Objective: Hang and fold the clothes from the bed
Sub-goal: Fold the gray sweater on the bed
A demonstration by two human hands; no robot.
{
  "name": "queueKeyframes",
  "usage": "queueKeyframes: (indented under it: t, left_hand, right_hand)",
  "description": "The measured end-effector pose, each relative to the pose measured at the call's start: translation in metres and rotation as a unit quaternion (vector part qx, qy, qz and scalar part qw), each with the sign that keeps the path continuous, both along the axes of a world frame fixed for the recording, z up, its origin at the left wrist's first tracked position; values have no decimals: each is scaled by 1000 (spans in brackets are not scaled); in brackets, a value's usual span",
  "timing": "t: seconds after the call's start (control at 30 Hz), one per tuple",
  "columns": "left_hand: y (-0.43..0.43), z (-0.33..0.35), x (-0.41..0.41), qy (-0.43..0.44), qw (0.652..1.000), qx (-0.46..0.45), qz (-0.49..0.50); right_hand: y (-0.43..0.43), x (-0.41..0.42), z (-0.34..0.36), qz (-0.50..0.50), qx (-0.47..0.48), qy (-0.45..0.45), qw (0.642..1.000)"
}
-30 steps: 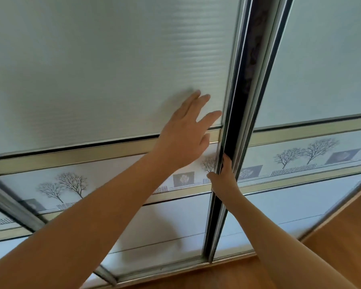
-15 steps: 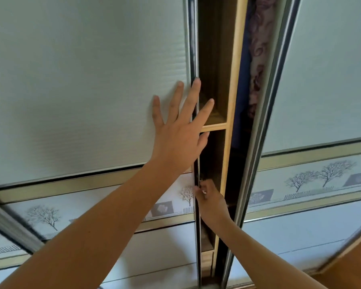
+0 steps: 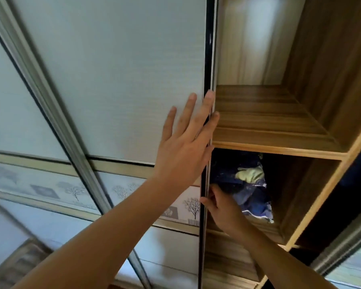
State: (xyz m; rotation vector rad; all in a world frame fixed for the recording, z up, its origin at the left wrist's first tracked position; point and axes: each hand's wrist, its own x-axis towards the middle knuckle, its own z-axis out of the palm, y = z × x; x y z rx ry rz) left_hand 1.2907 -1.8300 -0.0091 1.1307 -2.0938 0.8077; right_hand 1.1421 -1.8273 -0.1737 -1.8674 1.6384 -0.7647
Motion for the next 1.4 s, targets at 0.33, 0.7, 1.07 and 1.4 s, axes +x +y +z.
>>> queueKeyframes:
  t: [0.33,0.7,1.07,1.4]
  left_hand:
    - [-12,-4,90,-1,990,-3,142]
    - [-27,-5,167,-9,964,-2,265]
    - [-33,-4,209,-28,942,6,334]
    - [-33,0,217,-18,940,35,338]
  right_hand:
    - [-40,99,7,72,-32,63,995]
    - [-79,188,3,159,-19,75,984]
    - [-90,230,18,212,-1,61,975]
    - [-87,240,25,230,163,-46,958]
